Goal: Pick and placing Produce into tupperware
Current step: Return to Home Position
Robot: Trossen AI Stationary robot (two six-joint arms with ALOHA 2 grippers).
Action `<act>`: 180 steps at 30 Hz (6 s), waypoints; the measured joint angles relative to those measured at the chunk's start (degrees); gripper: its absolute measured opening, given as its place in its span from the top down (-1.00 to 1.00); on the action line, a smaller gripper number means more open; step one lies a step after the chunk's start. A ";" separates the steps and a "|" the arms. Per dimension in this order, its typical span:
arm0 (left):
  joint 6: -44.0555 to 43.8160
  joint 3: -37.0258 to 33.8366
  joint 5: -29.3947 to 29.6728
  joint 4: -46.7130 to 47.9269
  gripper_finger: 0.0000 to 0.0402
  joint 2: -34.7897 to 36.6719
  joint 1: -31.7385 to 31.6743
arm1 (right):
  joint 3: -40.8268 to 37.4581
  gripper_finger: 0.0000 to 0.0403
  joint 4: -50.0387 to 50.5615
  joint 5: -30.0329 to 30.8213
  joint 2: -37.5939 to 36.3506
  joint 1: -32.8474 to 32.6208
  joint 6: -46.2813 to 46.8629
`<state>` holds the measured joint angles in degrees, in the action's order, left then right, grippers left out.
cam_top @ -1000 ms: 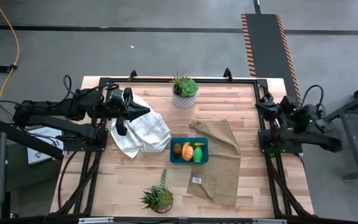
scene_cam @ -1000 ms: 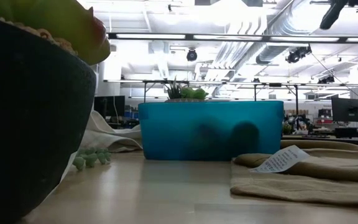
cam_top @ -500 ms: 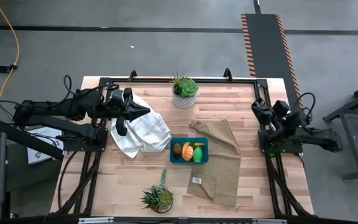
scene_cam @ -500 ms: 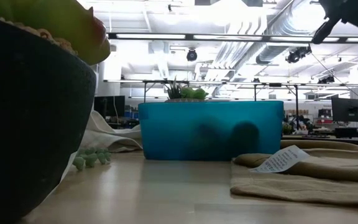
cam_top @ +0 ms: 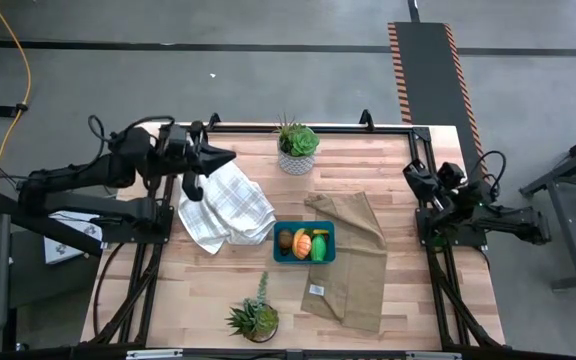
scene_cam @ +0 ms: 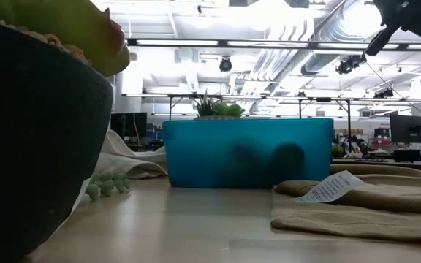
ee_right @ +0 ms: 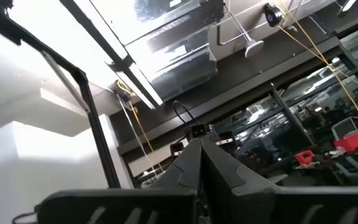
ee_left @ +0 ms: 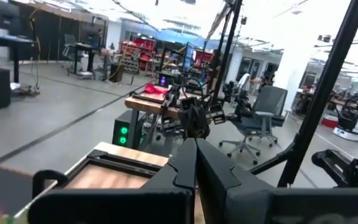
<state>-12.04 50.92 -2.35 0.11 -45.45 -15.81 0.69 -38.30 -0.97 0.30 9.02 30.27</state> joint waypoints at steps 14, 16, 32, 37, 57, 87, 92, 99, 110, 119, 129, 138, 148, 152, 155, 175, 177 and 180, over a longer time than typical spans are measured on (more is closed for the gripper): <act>-6.98 -17.51 -8.53 -11.76 1.00 11.29 -5.95 | 0.00 1.00 -0.09 2.34 0.00 0.00 5.53; -8.97 -22.15 -8.27 -14.69 1.00 15.33 -5.93 | 0.04 1.00 -0.11 2.36 0.00 0.00 5.78; -9.90 -41.23 -4.02 -18.61 1.00 34.59 -5.93 | 0.07 1.00 -0.32 5.58 0.00 0.00 7.31; -8.07 -44.16 -4.54 -26.70 1.00 34.89 -5.93 | 0.09 1.00 -0.35 8.04 0.00 0.00 7.27; -7.36 -50.41 -8.85 -27.48 1.00 34.86 -5.91 | 0.09 1.00 2.34 8.21 0.00 0.00 9.52; -3.62 -50.36 -7.79 -5.35 1.00 34.91 -5.91 | 0.09 1.00 5.75 8.07 0.02 0.00 9.76; -3.61 -50.35 -6.96 -2.50 1.00 34.84 -5.91 | 0.09 1.00 6.12 8.07 0.02 0.00 9.76; -3.38 -50.34 -5.56 -2.06 1.00 34.89 -5.92 | 0.09 1.00 6.67 8.04 0.02 -0.01 9.74; -4.71 -50.34 -4.26 -1.84 1.00 34.70 -5.92 | 0.09 1.00 2.74 4.14 0.02 0.00 9.76; -4.71 -50.34 -4.26 -1.84 1.00 34.71 -5.92 | 0.09 1.00 1.27 -1.34 0.02 0.00 -0.12; -4.73 -50.34 -4.26 -1.83 1.00 34.71 -5.92 | -0.11 1.00 4.33 -0.99 0.00 0.00 -14.16; -4.73 -50.34 -4.25 -1.82 1.00 34.71 -5.91 | -0.13 1.00 14.79 0.09 0.02 0.00 -18.62; -4.73 -50.34 -4.24 -1.84 1.00 34.71 -5.91 | -0.15 1.00 29.32 1.12 0.02 0.00 -24.23; -4.74 -50.34 -4.26 -1.84 1.00 34.71 -5.91 | -0.15 1.00 31.69 3.98 0.02 0.00 -28.33; -4.73 -50.34 -4.24 -1.82 1.00 34.71 -5.91 | -0.17 1.00 31.81 5.27 0.00 0.00 -31.42; -4.75 -50.34 -4.24 -1.82 1.00 34.73 -5.92 | -0.20 1.00 37.21 3.07 0.00 0.00 -40.86; -4.74 -50.34 -4.24 -1.82 1.00 34.73 -5.93 | -0.20 1.00 37.22 2.89 0.00 0.00 -40.99; -4.74 -50.34 -4.24 -1.82 1.00 34.73 -5.92 | -0.20 1.00 37.40 1.97 0.14 0.02 -41.76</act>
<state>-16.79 0.58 -6.59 -1.72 -10.72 -21.73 0.49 -0.91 1.00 0.43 9.03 -11.49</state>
